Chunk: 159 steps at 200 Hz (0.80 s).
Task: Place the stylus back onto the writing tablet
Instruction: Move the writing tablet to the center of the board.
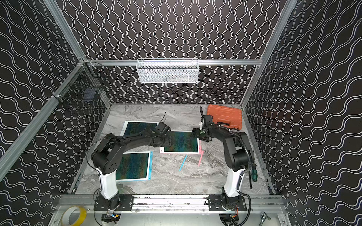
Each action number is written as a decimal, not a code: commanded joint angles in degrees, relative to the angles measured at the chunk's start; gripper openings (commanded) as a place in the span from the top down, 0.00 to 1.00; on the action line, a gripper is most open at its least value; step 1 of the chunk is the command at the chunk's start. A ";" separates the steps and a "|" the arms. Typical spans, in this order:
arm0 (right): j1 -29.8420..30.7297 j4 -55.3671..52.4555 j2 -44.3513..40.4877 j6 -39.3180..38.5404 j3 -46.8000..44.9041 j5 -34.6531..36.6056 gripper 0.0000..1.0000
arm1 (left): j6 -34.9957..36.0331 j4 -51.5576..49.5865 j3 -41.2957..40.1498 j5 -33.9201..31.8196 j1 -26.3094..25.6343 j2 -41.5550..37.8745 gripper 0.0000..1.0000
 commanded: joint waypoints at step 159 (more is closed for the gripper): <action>2.97 -11.12 -6.28 2.75 3.46 1.93 0.10 | -3.05 -6.23 -1.31 5.06 -1.04 -3.09 0.16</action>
